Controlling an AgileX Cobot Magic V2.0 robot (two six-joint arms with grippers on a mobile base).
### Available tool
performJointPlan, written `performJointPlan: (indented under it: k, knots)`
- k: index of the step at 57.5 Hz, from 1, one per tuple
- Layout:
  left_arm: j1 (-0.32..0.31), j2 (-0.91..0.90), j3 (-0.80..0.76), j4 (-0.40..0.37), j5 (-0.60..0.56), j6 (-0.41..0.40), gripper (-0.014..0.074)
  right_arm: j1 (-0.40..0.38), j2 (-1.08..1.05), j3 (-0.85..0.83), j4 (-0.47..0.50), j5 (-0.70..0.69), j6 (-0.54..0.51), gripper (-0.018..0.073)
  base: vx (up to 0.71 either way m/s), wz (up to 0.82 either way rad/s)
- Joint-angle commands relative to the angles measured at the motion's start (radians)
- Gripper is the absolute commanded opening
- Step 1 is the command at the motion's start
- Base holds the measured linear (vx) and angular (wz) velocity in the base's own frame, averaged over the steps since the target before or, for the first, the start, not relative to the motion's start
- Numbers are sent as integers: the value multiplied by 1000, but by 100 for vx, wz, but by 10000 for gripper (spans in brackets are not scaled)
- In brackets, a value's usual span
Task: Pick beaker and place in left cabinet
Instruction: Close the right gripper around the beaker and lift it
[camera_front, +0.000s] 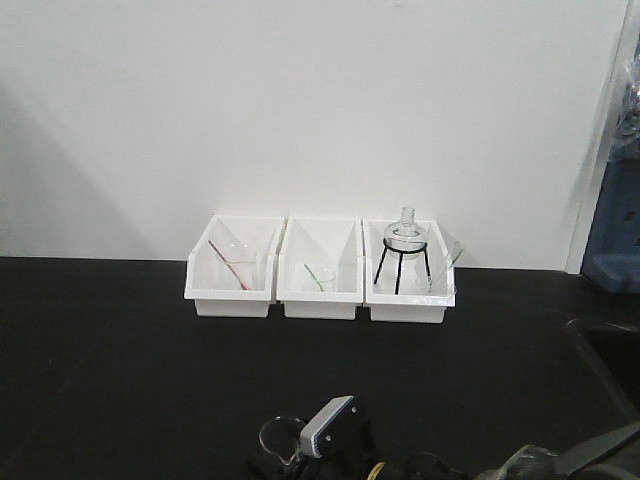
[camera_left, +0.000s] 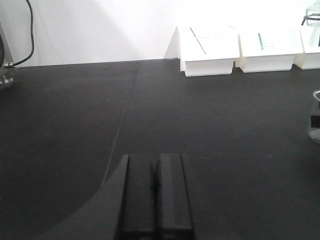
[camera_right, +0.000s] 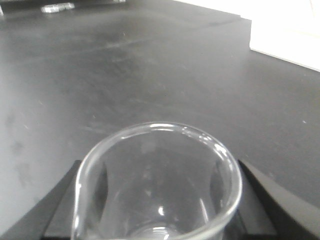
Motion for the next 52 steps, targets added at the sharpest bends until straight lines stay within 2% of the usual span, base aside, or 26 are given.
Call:
performJointPlan:
  k: [1, 14, 22, 29, 39, 52]
  knots:
    - [-2, -19, -9, -5, -81, -3, 4, -2, -83, -25, -27, -84, 57, 331, 0, 0]
    - [-2, -19, -9, -5, -81, -3, 4, 6, -213, -25, -161, 56, 107, 129, 0, 0]
    - [-2, -19, -9, -5, -81, -3, 4, 37, -329, -25, -175, 163, 197, 57, 0, 0]
    - [-2, -19, -9, -5, -81, -3, 4, 80, -426, -25, -164, 224, 255, 30, 0, 0]
    - [-2, -19, -9, -5, -81, -3, 4, 129, -522, -25, -164, 334, 253, 18, 0, 0]
    - [-2, -19, -9, -5, -81, -3, 4, 136, -585, -25, -161, 371, 254, 18, 0, 0]
